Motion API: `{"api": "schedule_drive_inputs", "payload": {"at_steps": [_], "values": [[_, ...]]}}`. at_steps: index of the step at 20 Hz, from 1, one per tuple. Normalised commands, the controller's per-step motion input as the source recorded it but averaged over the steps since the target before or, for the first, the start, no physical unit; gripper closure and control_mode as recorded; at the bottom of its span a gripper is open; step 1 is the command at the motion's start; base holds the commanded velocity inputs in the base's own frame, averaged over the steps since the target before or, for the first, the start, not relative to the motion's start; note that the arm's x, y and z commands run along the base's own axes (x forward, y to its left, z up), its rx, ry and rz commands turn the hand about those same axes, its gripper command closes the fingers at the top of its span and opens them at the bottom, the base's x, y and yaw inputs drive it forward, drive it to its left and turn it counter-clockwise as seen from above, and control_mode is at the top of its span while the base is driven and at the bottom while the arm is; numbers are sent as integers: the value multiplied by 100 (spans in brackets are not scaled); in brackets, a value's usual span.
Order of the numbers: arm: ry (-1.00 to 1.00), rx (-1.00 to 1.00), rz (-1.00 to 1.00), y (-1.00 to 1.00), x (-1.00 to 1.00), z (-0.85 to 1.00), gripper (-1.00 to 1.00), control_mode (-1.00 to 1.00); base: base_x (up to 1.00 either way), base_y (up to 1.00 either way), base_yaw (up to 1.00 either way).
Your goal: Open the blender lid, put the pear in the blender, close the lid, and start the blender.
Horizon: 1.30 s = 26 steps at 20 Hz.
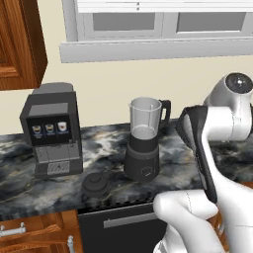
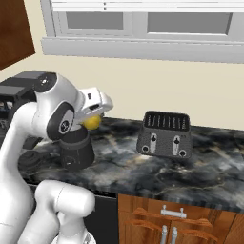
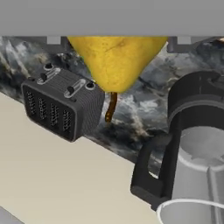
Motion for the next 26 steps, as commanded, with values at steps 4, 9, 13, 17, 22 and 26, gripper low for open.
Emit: {"api": "schedule_drive_inputs", "payload": {"at_steps": [4,9,13,17,22,26], "values": [[-3,-10,0,39,-1,100,100,-100,0,0,0],[0,-5,0,56,1,59,100,-100,0,0,0],[4,0,1,70,17,4,100,-100,0,0,0],[9,0,3,62,28,-5,100,-100,0,0,0],[8,0,7,34,41,-18,100,-100,0,0,0],[6,0,8,18,44,-31,100,-100,0,0,0]]}}
